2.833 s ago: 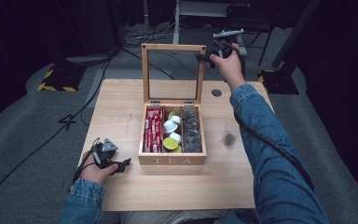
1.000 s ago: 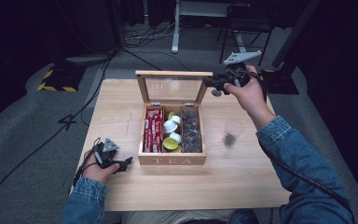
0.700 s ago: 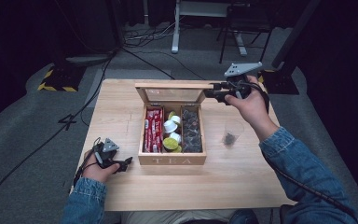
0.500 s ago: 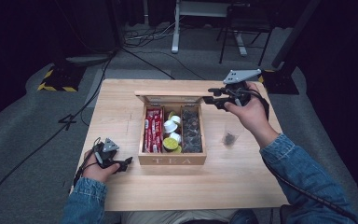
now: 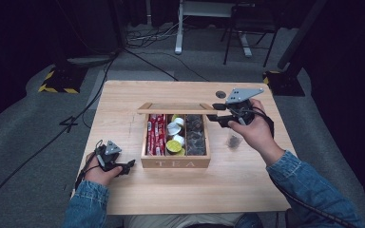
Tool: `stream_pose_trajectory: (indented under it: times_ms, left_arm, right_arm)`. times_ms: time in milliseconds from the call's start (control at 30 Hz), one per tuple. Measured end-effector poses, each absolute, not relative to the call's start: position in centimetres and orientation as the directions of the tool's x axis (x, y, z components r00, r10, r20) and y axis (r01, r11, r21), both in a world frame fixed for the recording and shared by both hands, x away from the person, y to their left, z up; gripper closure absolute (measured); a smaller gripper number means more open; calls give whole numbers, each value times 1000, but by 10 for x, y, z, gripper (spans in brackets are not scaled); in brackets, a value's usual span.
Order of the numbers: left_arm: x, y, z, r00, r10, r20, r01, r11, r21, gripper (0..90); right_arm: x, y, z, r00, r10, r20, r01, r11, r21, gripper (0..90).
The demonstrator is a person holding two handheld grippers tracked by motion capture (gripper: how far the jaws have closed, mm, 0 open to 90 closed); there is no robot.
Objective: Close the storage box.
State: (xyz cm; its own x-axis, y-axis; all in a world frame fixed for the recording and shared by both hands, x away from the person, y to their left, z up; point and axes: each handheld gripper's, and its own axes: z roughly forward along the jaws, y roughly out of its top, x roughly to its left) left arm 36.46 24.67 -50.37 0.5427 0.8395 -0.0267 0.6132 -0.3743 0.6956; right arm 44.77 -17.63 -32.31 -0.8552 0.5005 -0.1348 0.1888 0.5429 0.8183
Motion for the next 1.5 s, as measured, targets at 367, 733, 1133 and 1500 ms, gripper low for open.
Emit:
stream_pose_trajectory:
  times_ms: [367, 733, 1133, 1500]
  left_arm:
    - [365, 247, -504, 541, 841, -27, 614, -372, 696, 193]
    - [365, 246, -504, 539, 842, -27, 615, -371, 696, 192]
    - [365, 246, -504, 536, 844, -29, 615, -367, 698, 192]
    - [365, 245, -504, 536, 844, -28, 618, -370, 694, 192]
  right_arm:
    - [430, -176, -346, -854, 499, -147, 191, 564, 803, 483]
    - [418, -177, -365, -848, 508, -154, 194, 567, 800, 454]
    - [410, -179, -392, -854, 508, -111, 231, 562, 794, 414]
    - [404, -177, -408, -864, 492, -106, 236, 581, 779, 503]
